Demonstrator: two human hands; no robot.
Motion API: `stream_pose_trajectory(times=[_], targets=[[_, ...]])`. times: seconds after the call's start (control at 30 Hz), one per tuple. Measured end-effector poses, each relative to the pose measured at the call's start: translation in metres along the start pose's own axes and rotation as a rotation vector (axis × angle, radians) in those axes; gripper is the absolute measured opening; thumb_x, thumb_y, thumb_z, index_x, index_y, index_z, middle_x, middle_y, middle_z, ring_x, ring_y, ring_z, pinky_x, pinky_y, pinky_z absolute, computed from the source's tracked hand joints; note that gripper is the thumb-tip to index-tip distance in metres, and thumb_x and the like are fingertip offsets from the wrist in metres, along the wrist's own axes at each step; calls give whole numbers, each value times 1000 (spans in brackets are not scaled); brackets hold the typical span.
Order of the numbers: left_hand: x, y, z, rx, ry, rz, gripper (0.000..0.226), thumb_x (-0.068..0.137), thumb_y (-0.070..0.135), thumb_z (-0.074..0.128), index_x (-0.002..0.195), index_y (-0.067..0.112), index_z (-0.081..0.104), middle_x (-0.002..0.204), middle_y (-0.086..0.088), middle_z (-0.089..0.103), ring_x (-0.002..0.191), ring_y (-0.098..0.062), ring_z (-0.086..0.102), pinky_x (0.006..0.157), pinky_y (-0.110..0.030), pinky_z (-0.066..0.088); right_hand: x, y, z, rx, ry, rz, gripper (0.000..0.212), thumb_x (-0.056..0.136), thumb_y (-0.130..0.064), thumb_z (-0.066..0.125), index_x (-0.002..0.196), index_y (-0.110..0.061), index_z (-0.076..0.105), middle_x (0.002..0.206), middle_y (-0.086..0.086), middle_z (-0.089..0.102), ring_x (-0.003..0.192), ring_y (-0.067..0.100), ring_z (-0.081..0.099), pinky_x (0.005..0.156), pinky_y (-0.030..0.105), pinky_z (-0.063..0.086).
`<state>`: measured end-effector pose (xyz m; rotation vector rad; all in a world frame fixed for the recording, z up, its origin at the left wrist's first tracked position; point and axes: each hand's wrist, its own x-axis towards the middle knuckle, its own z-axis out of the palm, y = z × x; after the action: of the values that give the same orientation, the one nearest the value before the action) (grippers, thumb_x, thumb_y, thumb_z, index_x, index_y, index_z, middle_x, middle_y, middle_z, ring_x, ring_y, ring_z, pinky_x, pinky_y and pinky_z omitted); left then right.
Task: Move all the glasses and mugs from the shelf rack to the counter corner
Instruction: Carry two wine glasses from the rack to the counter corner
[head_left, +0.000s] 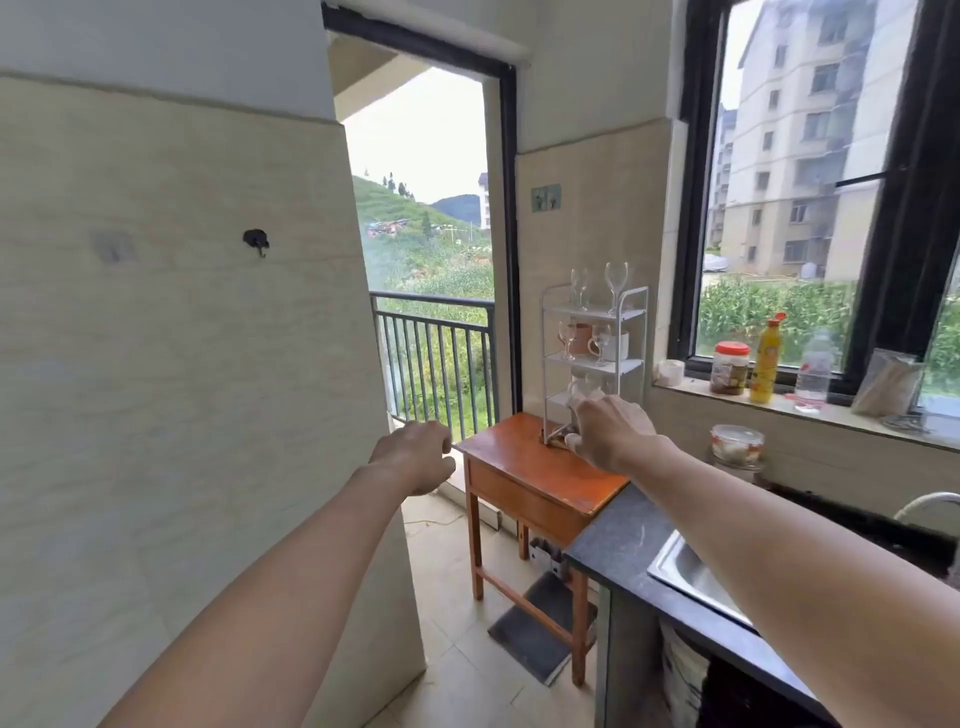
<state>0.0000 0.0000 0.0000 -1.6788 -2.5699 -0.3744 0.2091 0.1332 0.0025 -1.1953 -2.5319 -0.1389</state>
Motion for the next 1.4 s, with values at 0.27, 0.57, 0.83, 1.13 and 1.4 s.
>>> stream_pose_trajectory(times=[0.27, 0.57, 0.83, 1.13, 1.4], targets=[[126, 4, 46, -61, -43, -19, 25, 84, 39, 54, 105, 27, 61, 113, -5, 63, 103, -26, 58, 74, -33, 43, 118, 49, 62, 24, -37, 42, 28, 90, -31, 60, 112, -13, 57, 108, 8, 64, 93, 27, 62, 72, 35, 44], [255, -12, 84, -163, -72, -8, 23, 84, 35, 55, 103, 24, 63, 110, -4, 65, 94, -21, 58, 70, -30, 41, 242, 87, 114, 62, -86, 91, 47, 89, -34, 61, 132, -19, 50, 125, 7, 62, 109, 29, 61, 90, 44, 50], [397, -39, 113, -192, -91, 163, 23, 87, 33, 55, 104, 21, 64, 104, -1, 64, 87, -18, 59, 69, -30, 45, 360, 108, 157, 14, -28, 222, 30, 89, -29, 58, 116, -16, 59, 105, 6, 66, 89, 26, 62, 70, 35, 47], [557, -38, 121, -291, -151, 314, 16, 85, 27, 56, 95, 19, 66, 98, -5, 68, 85, -23, 63, 70, -32, 51, 465, 131, 174, 27, 7, 397, 37, 90, -32, 61, 123, -17, 56, 101, 6, 66, 86, 27, 62, 70, 36, 50], [671, 10, 146, -360, -194, 417, 20, 82, 26, 56, 94, 17, 68, 92, -9, 71, 87, -26, 65, 82, -39, 55, 541, 188, 187, 43, 191, 574, 30, 90, -27, 59, 114, -9, 56, 102, 9, 66, 79, 26, 56, 67, 33, 42]])
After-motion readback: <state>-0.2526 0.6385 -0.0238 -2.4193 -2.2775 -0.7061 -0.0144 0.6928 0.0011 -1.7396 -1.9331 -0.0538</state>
